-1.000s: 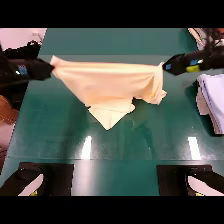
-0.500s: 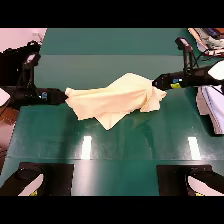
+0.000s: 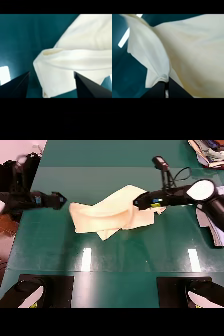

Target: Fold the shirts.

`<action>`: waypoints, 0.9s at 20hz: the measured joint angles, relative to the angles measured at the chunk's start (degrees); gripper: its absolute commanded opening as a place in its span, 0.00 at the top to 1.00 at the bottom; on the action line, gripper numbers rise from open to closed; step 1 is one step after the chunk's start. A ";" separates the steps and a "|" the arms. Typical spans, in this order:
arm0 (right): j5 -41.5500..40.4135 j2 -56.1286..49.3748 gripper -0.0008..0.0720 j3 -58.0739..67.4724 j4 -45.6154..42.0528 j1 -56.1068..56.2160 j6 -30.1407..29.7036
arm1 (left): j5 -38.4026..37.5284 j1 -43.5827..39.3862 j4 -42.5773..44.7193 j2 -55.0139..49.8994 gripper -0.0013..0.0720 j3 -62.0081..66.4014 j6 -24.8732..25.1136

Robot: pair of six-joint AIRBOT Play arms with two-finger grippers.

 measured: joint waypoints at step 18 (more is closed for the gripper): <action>6.03 -8.31 0.34 10.95 1.42 -5.77 -0.98 | 3.50 -0.09 -36.13 0.00 0.11 -25.33 12.63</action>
